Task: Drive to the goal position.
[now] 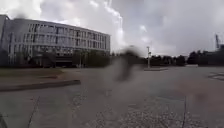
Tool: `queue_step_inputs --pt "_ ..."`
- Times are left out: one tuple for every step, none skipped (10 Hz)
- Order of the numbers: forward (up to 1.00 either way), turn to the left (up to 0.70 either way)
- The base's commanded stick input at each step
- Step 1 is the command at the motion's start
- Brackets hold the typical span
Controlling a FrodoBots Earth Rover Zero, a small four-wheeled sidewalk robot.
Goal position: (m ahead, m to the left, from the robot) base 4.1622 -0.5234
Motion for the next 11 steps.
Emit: queue_step_inputs --pt "0.7 0.0" --pt "0.7 0.0" --pt "0.7 0.0" --pt "0.7 0.0" --pt "0.7 0.0" --pt "0.7 0.0" --pt "0.7 0.0" --pt "0.7 0.0" --pt "0.7 0.0" --pt "0.7 0.0" --pt "0.7 0.0"
